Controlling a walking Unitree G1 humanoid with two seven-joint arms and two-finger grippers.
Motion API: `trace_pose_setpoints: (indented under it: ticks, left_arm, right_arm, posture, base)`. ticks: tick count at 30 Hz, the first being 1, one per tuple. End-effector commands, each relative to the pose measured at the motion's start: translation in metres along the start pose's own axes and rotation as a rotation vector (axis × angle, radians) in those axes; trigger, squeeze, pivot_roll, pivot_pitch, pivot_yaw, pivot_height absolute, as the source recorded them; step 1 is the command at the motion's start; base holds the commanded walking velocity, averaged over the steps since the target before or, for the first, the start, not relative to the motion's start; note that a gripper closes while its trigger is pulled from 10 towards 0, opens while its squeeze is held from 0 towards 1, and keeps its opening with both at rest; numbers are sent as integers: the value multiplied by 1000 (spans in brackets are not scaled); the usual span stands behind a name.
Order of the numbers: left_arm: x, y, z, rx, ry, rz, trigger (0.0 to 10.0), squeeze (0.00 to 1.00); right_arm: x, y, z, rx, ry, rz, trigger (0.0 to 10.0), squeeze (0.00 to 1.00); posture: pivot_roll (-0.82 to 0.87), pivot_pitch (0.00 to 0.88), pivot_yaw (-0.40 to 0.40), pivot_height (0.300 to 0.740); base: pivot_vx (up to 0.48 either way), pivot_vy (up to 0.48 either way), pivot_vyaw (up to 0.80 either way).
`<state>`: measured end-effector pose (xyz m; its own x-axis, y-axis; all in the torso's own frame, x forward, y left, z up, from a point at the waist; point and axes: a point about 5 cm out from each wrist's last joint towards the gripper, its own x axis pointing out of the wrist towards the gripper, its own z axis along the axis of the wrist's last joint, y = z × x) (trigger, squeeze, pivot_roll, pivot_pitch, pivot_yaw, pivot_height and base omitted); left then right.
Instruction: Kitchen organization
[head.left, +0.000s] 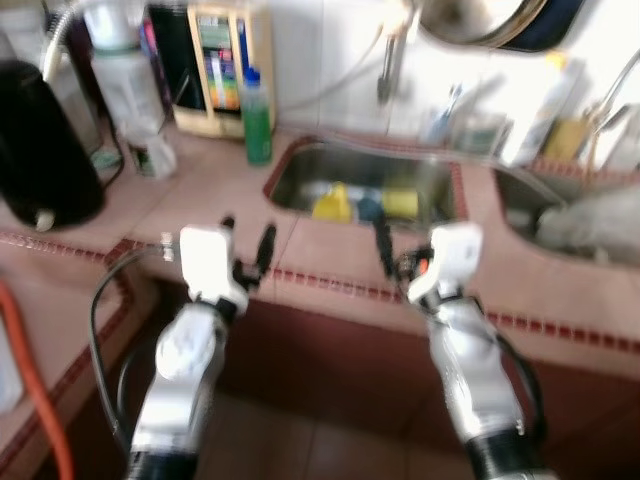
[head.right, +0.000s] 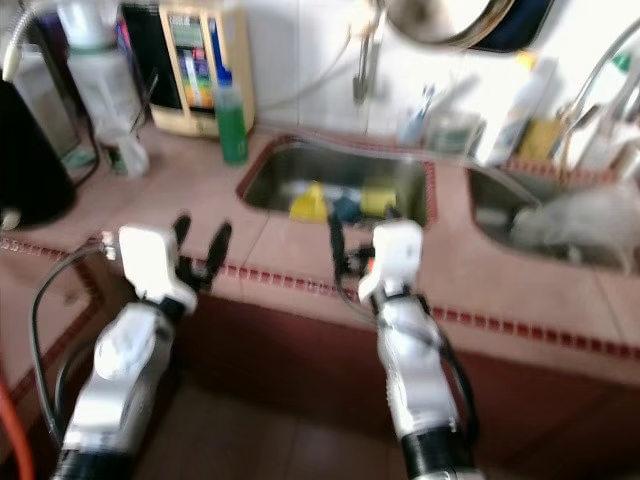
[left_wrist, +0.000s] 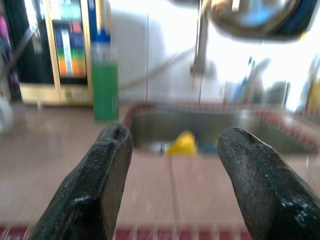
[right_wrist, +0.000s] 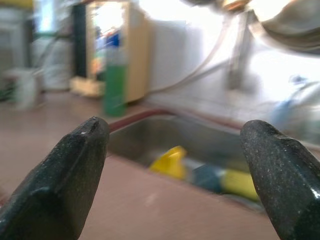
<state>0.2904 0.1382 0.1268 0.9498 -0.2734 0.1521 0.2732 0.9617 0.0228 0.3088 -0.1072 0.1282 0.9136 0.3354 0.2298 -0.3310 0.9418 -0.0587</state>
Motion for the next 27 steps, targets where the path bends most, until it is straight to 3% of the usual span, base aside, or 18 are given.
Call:
trace_pose_setpoints:
  ticks: [1,8,16,18,20,22,25,27]
  left_arm:
    - [-5,-6,-9,48,27,-73,10000,0]
    - [-22,-11,-34,106,104,-157,10000,0]
    - [-46,-17,-66,156,199,-227,10000,0]
    - [-52,-17,-74,156,236,-247,10000,0]
    - [-65,-21,-91,175,344,-328,10000,0]
    - [-71,-22,-98,209,368,-356,10000,0]
    - [-80,-21,-112,150,453,-352,10000,0]
    - [-92,-19,-132,199,562,-371,10000,0]
  right_arm:
    - [-5,11,-11,-23,56,134,10000,0]
    - [-30,25,-40,-6,206,378,10000,0]
    - [-57,24,-67,118,369,505,10000,0]
    - [-63,23,-74,152,405,519,10000,0]
    - [-71,20,-85,221,468,500,10000,0]
    - [-78,18,-93,219,507,502,10000,0]
    - [-90,15,-107,237,586,477,10000,0]
    - [-97,12,-115,232,627,447,10000,0]
  posture:
    - [-43,0,-24,740]
    - [-42,0,-30,740]
    - [-35,0,-37,740]
    - [-34,0,-38,740]
    - [-32,0,-40,740]
    - [-30,0,-39,740]
    - [-28,0,-37,740]
    - [-27,0,-36,740]
  base:
    - [0,0,0]
    - [0,0,0]
    - [0,0,0]
    - [0,0,0]
    - [0,0,0]
    - [0,0,0]
    - [0,0,0]
    - [0,0,0]
